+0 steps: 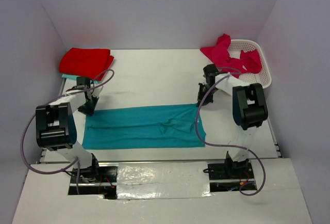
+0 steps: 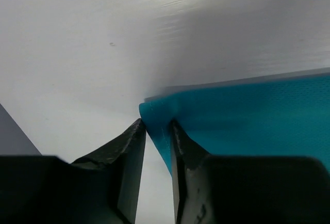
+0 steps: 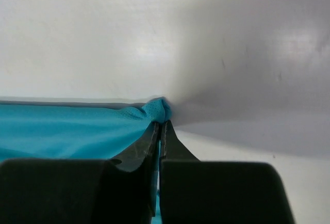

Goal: Fold and stack the t-shirts
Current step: Rotate the tshirt 90 degrees

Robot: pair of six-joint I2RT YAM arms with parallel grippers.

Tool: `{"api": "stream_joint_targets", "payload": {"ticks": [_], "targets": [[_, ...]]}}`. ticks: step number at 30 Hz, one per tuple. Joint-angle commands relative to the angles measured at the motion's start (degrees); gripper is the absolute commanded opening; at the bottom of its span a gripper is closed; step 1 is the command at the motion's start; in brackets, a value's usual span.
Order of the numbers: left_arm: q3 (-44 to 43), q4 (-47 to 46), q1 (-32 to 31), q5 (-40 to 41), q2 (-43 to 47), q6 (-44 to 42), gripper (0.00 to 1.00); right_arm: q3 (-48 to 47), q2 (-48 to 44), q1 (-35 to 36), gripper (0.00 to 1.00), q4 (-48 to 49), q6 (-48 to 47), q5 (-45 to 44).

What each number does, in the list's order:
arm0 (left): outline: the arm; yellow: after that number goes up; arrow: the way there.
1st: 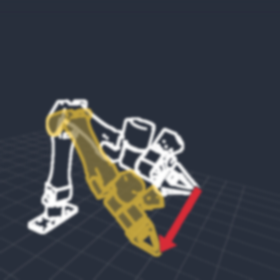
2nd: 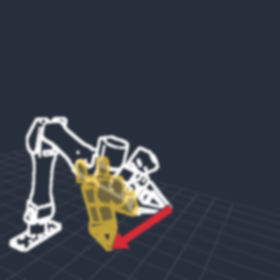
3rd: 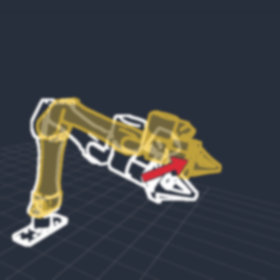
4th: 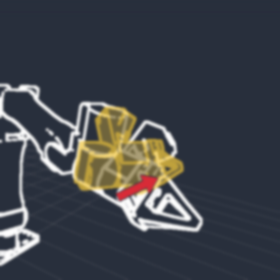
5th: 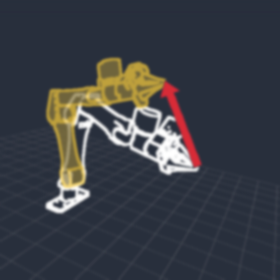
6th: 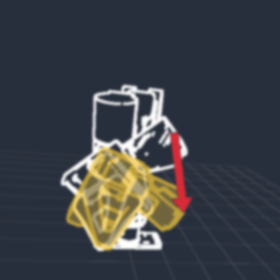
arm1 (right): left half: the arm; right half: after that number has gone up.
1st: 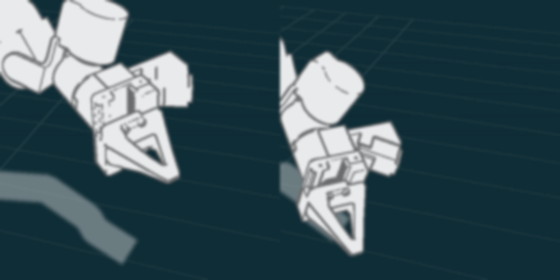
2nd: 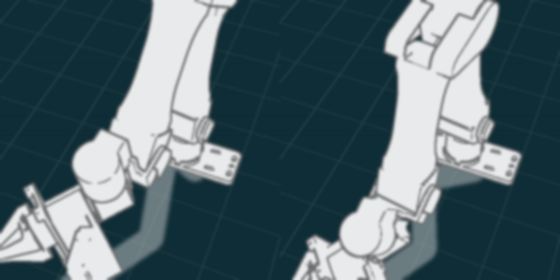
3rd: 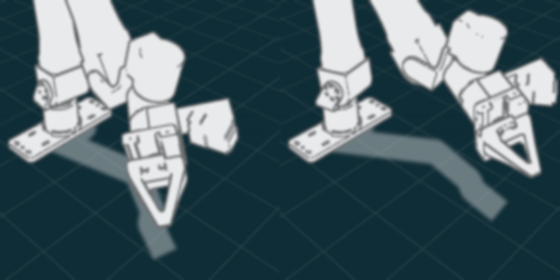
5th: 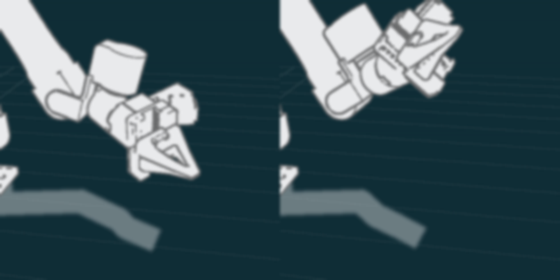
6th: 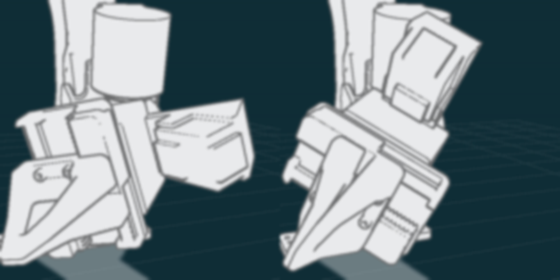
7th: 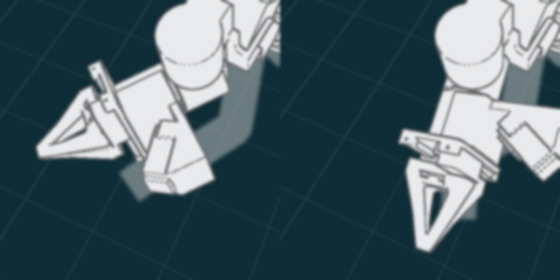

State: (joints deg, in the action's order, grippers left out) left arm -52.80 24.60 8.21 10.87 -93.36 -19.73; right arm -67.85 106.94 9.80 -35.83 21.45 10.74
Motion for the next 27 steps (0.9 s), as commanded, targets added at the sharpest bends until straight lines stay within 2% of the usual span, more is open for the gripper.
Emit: {"api": "stream_joint_targets", "payload": {"ticks": [1, 3, 4, 5, 6, 7, 8, 9, 10, 11, 12, 14, 15, 16, 21, 24, 27], "targets": [[-0.9, 0.3, 4.1, -1.1, -2.1, -2.1, 0.36, -10.0, 6.8, 0.0, 0.00, -3.1, -3.3, -1.2], [-1.7, 4.1, 5.1, -4.3, -2.0, -3.2, 0.42, -16.7, 10.5, 0.0, 0.00, -6.3, -4.1, -1.9], [-2.7, 5.7, 5.4, -7.0, -0.6, -3.7, 0.49, -25.5, 15.2, 0.0, 0.00, -7.5, -4.3, -2.1], [-3.1, 7.4, 5.5, -9.7, 0.5, -4.5, 0.69, -30.9, 17.9, 0.5, 0.02, -10.1, -4.4, -2.6], [-3.5, 8.3, 5.5, -11.8, 1.9, -4.6, 0.74, -36.4, 21.3, 0.7, 0.04, -11.8, -4.8, -2.8], [-4.4, 9.9, 5.5, -15.8, 4.4, -4.7, 0.79, -49.8, 28.7, 1.1, 0.12, -13.7, -4.9, -2.7], [-5.2, 10.8, 5.5, -17.8, 5.3, -4.5, 0.99, -57.7, 32.8, 1.7, 0.21, -17.2, -5.0, -1.9], [-6.2, 11.7, 5.5, -19.1, 5.9, -4.2, 1.00, -65.0, 37.2, 1.9, 0.32, -18.6, -5.0, -0.9], [-8.4, 12.7, 5.5, -20.7, 6.1, -4.0, 0.99, -79.0, 45.0, 2.1, 0.49, -19.7, -4.1, 0.4], [-9.6, 14.3, 5.7, -20.8, 5.9, -3.1, 0.99, -83.6, 47.8, 2.1, 0.57, -18.7, -3.5, 4.2], [-10.5, 14.9, 5.7, -20.4, 5.6, -2.9, 0.99, -84.9, 49.0, 1.9, 0.72, -16.6, -2.7, 5.7], [-12.2, 15.5, 5.6, -18.2, 5.1, -2.3, 0.99, -74.8, 44.7, 1.9, 0.88, -6.2, -0.5, 8.1], [-12.3, 15.7, 5.7, -17.7, 4.9, -2.3, 1.00, -70.5, 39.1, 1.9, 0.99, -3.4, -0.1, 7.6], [-12.3, 15.7, 5.7, -17.5, 4.8, -2.3, 0.99, -64.7, 36.5, 1.9, 1.00, -1.5, 0.0, 6.8], [-10.5, 14.8, 5.7, -18.3, 3.5, -2.0, 0.99, -65.9, 23.5, 1.7, 1.00, -3.5, -3.1, -2.9], [-9.3, 13.7, 5.4, -18.3, 2.3, -2.6, 0.96, -60.8, 14.0, 1.4, 1.00, -3.2, -2.8, -9.7], [-7.1, 11.7, 5.0, -16.8, 2.0, -4.1, 0.90, -40.1, 3.5, 0.5, 1.00, -2.0, 0.1, -9.1]]}}
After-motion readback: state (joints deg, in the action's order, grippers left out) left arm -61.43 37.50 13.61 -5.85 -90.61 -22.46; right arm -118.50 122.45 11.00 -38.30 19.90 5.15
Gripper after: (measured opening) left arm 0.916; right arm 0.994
